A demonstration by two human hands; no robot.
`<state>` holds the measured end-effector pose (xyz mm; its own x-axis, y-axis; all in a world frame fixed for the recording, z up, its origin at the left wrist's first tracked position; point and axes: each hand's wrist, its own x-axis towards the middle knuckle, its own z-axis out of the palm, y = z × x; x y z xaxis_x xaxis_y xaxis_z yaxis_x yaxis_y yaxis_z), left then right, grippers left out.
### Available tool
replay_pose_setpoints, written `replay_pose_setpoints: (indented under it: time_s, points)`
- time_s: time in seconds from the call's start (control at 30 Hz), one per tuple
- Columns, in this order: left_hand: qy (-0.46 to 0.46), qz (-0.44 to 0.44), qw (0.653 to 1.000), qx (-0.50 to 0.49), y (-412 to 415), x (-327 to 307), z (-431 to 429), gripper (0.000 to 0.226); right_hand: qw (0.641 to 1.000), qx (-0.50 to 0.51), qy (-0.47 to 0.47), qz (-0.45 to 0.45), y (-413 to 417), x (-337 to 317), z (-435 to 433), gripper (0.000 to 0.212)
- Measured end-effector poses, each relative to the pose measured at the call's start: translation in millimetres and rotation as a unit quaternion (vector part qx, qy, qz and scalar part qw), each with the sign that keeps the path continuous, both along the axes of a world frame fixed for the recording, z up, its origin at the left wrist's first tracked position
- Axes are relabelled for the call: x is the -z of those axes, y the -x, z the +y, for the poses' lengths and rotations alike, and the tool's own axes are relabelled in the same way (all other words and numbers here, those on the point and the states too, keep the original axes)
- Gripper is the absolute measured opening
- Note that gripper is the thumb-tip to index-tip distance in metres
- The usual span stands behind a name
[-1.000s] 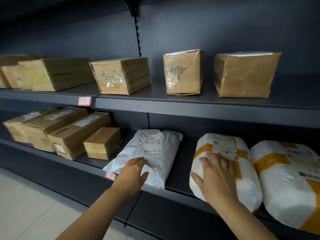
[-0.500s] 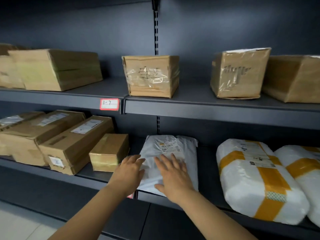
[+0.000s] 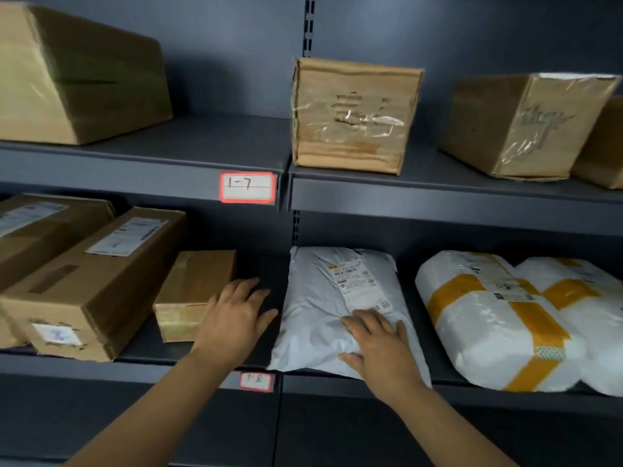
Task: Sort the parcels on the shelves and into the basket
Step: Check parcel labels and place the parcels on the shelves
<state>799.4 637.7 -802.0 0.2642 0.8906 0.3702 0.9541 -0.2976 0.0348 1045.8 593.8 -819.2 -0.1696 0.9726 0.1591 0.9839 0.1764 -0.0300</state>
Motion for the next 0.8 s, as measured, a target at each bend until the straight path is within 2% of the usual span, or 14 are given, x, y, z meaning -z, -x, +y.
replay_pose_setpoints:
  time_s: [0.13,0.27,0.4,0.47,0.53,0.6,0.67,0.8]
  points:
    - [-0.014,-0.009,0.998,0.055,-5.2,10.5,1.4,0.05,0.996,0.038,0.034,0.072,-5.6,-9.3,-14.5,0.055]
    - [-0.021,-0.031,0.997,0.069,0.3,3.8,5.0,0.049,0.992,0.09,0.044,0.071,-17.6,-8.1,-22.7,0.054]
    - [-0.042,-0.008,0.998,0.04,30.2,-6.7,0.6,0.05,0.987,0.138,0.062,0.043,-16.5,-13.6,-28.1,0.056]
    - [-0.013,0.021,0.999,-0.02,48.6,-13.7,-1.8,0.057,0.985,0.15,0.075,0.043,-12.1,-16.3,-28.9,0.059]
    - [0.067,0.054,0.992,-0.089,62.0,-15.7,-1.2,0.07,0.98,0.164,0.095,0.055,-8.9,-19.3,-28.0,0.064]
    - [0.142,0.025,0.982,-0.122,67.0,-12.6,1.5,0.079,0.972,0.18,0.131,0.074,-4.5,-25.3,-22.8,0.07]
    - [0.166,-0.04,0.977,-0.131,64.7,-11.4,2.3,0.08,0.965,0.2,0.146,0.089,8.2,-33.0,-15.7,0.066]
    - [0.167,-0.087,0.968,-0.165,57.6,-13.9,5.1,0.071,0.974,0.166,0.058,0.145,55.9,-38.5,-2.7,0.047]
